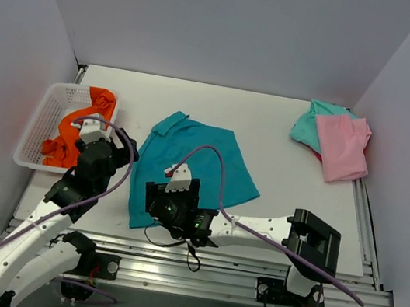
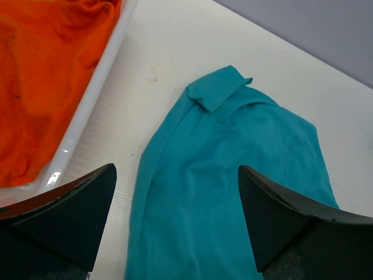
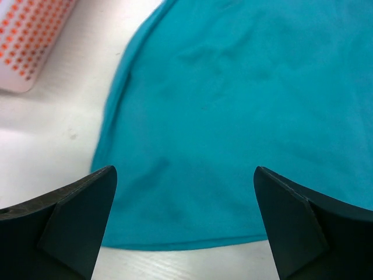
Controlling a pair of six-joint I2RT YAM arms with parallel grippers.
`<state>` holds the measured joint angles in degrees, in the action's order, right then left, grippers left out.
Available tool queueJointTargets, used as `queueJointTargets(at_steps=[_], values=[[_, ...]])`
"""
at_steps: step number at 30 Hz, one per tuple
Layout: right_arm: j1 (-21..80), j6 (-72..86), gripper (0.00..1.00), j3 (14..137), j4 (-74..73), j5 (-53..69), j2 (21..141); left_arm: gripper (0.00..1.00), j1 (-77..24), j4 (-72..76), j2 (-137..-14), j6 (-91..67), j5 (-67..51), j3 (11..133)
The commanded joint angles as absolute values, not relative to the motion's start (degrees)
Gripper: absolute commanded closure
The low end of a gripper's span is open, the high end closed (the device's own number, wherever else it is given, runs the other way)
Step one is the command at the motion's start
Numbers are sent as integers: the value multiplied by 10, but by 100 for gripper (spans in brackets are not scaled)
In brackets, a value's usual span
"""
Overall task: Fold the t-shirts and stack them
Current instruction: Flatten out the tshirt
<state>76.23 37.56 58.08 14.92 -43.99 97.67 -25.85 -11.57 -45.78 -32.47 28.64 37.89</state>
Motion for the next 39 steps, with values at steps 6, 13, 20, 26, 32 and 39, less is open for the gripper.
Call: queueJointTargets(at_steps=[6, 13, 20, 26, 32, 39], values=[[795, 375, 0, 682, 154, -358, 1077, 6, -259, -178, -381, -351, 348, 377], [798, 376, 0, 770, 140, -328, 1175, 6, -258, -214, -367, -359, 362, 388], [798, 392, 0, 824, 103, -312, 1229, 6, -258, -213, -345, -359, 368, 376], [809, 406, 1, 857, 65, -318, 1251, 6, -255, -209, -342, -359, 368, 370], [824, 425, 1, 884, -1, -353, 1258, 6, -254, -214, -331, -362, 369, 368], [836, 450, 1, 911, -62, -367, 1281, 6, -251, -215, -307, -363, 367, 362]])
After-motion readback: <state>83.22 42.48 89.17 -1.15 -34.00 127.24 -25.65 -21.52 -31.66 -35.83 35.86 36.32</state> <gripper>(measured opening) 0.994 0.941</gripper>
